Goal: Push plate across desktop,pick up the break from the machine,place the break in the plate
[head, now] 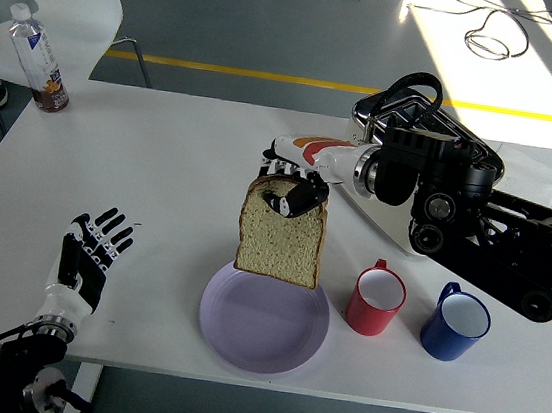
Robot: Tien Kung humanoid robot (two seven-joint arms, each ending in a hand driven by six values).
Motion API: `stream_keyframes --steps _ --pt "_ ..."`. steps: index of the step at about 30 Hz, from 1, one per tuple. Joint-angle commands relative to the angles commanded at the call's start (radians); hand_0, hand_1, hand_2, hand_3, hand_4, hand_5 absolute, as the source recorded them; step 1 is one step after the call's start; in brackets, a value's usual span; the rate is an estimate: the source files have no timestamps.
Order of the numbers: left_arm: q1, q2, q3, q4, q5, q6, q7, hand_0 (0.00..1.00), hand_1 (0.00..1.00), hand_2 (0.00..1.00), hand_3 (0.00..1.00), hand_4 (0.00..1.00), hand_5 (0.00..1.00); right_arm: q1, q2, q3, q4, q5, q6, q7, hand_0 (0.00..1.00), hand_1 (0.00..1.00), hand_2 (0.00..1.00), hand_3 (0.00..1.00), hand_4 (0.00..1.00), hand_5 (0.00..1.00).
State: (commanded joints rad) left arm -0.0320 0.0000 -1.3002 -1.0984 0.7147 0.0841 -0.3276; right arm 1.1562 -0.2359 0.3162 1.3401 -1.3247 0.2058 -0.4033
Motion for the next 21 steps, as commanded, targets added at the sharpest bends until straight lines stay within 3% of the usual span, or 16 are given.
stream_keyframes --steps 7,8,13,14,19,20,21 --pt "0.002 0.000 0.002 0.000 0.002 0.001 0.001 0.783 0.760 0.820 0.716 0.447 0.998 -0.043 0.026 -0.071 -0.022 0.028 -0.010 0.035 0.243 0.288 0.354 0.443 0.349 0.113" --pt "0.002 0.000 0.003 0.000 0.005 0.001 0.001 0.784 0.760 0.820 0.708 0.444 0.998 -0.052 0.026 -0.080 -0.034 0.023 -0.018 0.047 0.279 0.335 0.392 0.464 0.369 0.156" --pt "0.007 0.000 0.005 0.000 0.008 0.004 0.002 0.784 0.760 0.820 0.708 0.444 0.998 -0.086 0.031 -0.109 -0.103 0.039 -0.059 0.101 0.279 0.335 0.392 0.464 0.369 0.156" --pt "0.008 0.000 0.006 0.001 0.009 0.005 0.002 0.787 0.767 0.825 0.695 0.430 0.958 -0.093 0.036 -0.113 -0.122 0.045 -0.068 0.111 0.349 0.385 0.440 0.488 0.384 0.174" --pt "0.010 0.000 0.009 0.001 0.011 0.005 0.003 0.787 0.767 0.825 0.695 0.430 0.958 -0.112 0.054 -0.118 -0.171 0.058 -0.090 0.140 0.349 0.385 0.440 0.488 0.384 0.174" --pt "0.010 0.000 0.010 0.001 0.012 0.005 0.003 0.788 0.768 0.828 0.690 0.419 0.894 -0.114 0.057 -0.119 -0.175 0.060 -0.089 0.146 0.405 0.449 0.500 0.503 0.415 0.205" --pt "0.012 0.000 0.012 0.001 0.012 0.005 0.003 0.788 0.768 0.828 0.690 0.419 0.894 -0.117 0.061 -0.120 -0.179 0.060 -0.085 0.153 0.405 0.449 0.500 0.503 0.415 0.205"
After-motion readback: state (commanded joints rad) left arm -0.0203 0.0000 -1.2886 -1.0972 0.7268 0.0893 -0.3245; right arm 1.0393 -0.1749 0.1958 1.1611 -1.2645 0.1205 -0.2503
